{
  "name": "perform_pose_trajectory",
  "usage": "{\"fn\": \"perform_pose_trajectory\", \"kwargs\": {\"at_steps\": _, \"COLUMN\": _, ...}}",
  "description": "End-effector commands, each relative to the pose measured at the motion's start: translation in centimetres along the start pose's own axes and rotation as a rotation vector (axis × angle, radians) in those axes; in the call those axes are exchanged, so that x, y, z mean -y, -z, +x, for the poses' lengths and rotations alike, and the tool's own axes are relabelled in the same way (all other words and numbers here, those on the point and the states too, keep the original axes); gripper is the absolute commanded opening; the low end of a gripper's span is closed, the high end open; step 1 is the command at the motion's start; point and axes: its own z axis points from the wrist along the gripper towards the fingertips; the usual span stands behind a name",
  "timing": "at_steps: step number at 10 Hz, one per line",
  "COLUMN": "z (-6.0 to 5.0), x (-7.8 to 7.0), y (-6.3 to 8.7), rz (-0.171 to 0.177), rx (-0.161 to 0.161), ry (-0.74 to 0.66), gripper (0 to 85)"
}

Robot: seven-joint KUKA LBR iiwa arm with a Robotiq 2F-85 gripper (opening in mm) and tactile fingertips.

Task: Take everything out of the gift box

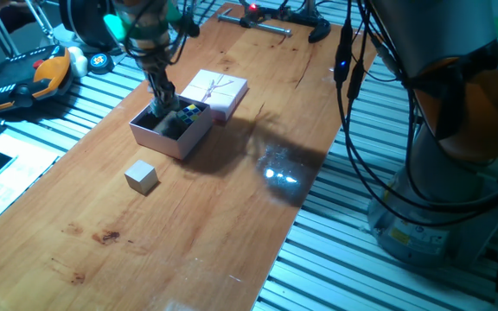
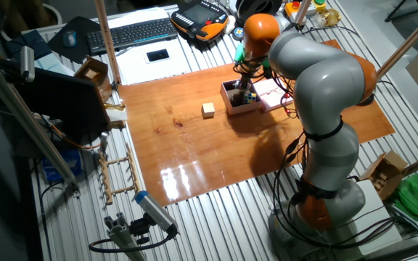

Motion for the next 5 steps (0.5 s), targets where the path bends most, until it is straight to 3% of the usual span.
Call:
{"fn": "perform_pose_trajectory", "kwargs": {"at_steps": 1, "z": 0.4, "x": 0.2, "y": 0.9, "rz": 0.002, "rx": 0.005, "ry": 0.025, "gripper": 1.0}}
{"fn": "perform_pose_trajectory", "kwargs": {"at_steps": 5, "z": 2.8, "x": 2.4, "y": 3.3, "rz": 0.019, "rx": 0.009, "ry": 0.088, "gripper": 1.0}}
